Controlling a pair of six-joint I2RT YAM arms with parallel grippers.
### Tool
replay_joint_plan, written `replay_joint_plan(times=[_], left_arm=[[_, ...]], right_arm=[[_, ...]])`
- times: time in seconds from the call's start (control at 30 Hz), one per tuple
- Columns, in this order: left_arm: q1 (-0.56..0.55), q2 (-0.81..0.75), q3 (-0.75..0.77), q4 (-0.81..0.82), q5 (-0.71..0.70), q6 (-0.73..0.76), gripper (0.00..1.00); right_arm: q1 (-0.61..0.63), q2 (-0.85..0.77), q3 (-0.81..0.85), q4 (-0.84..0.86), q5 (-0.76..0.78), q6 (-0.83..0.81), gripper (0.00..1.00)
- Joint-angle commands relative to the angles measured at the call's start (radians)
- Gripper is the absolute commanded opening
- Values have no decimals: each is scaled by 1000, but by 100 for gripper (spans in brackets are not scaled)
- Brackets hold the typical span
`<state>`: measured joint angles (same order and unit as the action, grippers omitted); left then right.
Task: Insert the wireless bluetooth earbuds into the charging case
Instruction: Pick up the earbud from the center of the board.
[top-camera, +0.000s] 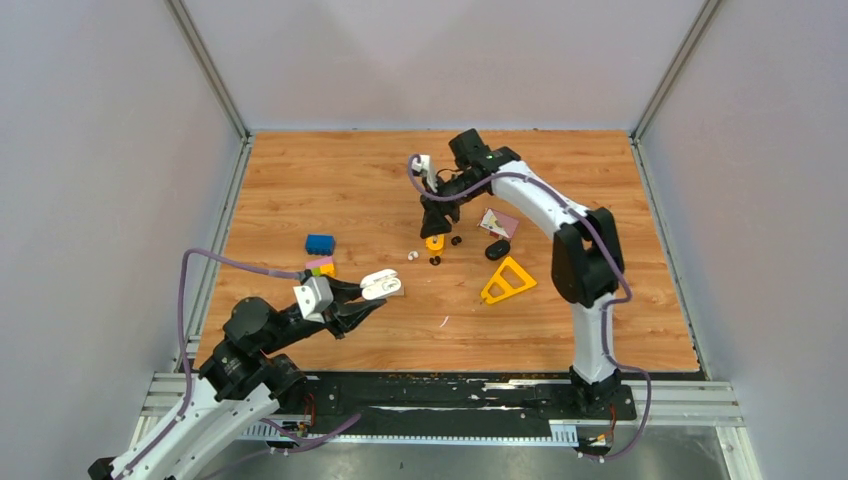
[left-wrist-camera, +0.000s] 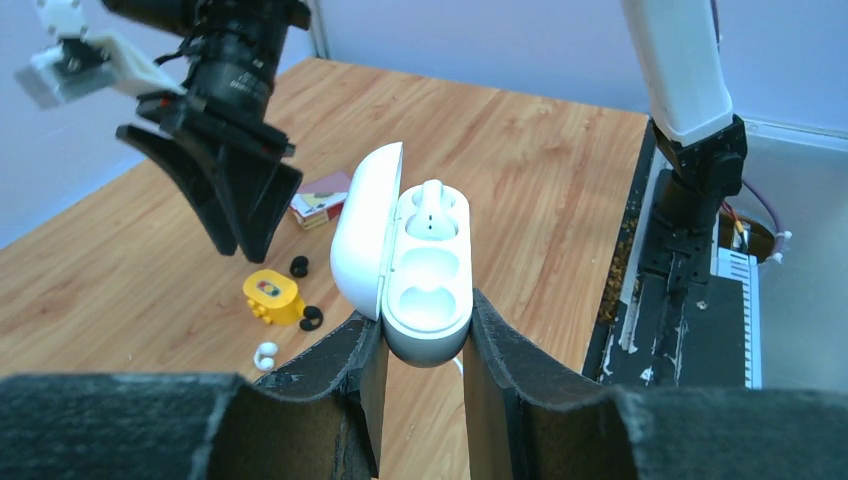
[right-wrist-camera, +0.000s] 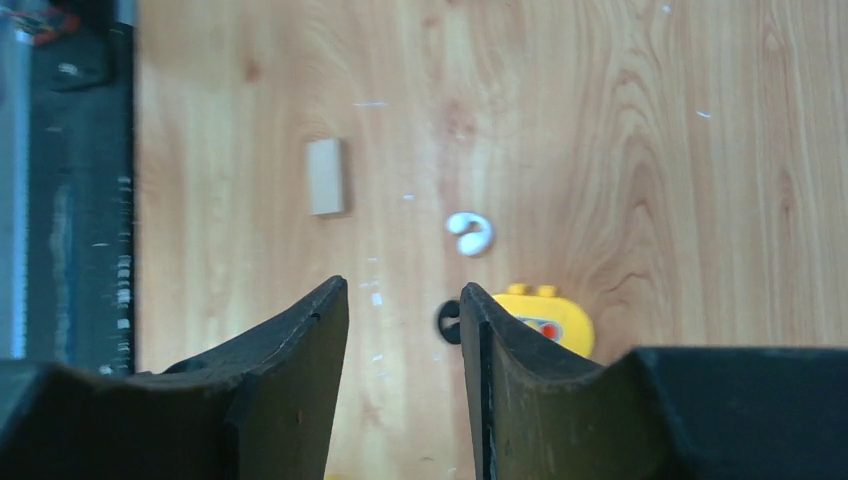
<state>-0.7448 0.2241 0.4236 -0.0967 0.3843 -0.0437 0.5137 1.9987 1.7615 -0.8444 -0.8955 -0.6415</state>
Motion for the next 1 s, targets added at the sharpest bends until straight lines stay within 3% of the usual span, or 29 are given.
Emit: replay_joint_plan(times=[0.0, 0.1, 0.97], left_arm=[[-1, 13, 30, -4, -16, -8, 0], [-1, 35, 35, -6, 14, -7, 0], [-1, 71, 27, 6, 53, -1, 0]], right_arm=[[18, 155, 263, -127, 84, -208, 44], [30, 279, 413, -207, 108, -238, 43], [101, 443, 404, -99, 218, -199, 41]])
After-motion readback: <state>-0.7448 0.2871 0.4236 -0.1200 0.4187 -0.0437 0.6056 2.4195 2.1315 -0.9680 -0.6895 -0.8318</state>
